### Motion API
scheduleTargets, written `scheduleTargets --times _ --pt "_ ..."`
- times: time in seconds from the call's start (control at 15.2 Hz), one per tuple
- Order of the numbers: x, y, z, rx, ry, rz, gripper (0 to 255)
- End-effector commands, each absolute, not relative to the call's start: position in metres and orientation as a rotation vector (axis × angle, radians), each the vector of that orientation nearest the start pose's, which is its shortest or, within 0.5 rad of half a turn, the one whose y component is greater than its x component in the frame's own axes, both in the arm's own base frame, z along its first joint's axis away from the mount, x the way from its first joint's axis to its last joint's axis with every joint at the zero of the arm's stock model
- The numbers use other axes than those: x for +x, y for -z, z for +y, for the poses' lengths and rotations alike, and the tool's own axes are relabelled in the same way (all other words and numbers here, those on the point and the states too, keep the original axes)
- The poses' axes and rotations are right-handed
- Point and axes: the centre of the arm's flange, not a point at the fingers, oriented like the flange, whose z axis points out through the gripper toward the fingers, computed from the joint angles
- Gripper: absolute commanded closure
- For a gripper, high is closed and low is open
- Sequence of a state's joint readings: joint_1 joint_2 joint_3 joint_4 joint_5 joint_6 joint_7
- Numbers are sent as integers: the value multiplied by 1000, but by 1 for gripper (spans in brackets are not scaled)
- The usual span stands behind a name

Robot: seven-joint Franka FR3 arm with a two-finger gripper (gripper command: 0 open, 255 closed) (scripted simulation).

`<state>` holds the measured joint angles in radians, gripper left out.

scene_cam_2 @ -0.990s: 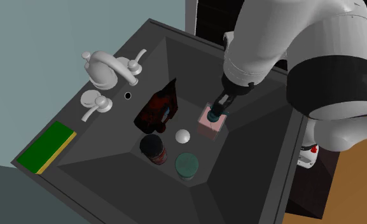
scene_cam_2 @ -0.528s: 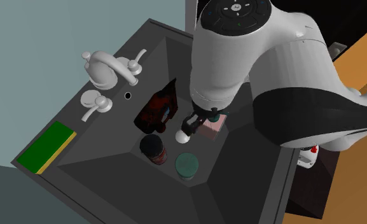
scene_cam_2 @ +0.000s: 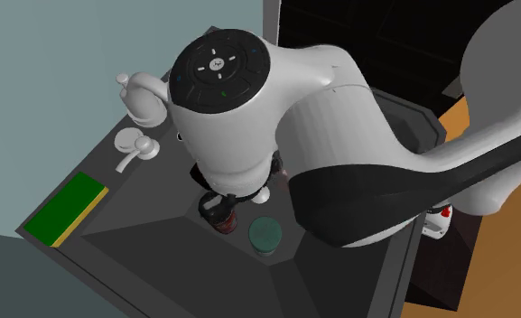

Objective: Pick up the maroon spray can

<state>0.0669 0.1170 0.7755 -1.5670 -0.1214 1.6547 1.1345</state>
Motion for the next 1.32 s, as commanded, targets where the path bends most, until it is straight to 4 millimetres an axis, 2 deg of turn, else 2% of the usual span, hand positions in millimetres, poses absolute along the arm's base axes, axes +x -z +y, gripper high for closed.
scheduleTargets --times 0.0,0.13,0.2,0.66,0.79,0.86,1.25 --pt "430 -586 435 -3112 59 496 0" --pt "443 -585 457 -3098 61 531 0" --pt "443 -585 458 -3097 61 533 0" --pt "443 -545 458 -3097 61 533 0" --pt "443 -545 458 -3097 61 533 0" --pt "444 -546 458 -3097 61 533 255" --pt "444 -546 458 -3097 61 533 255"
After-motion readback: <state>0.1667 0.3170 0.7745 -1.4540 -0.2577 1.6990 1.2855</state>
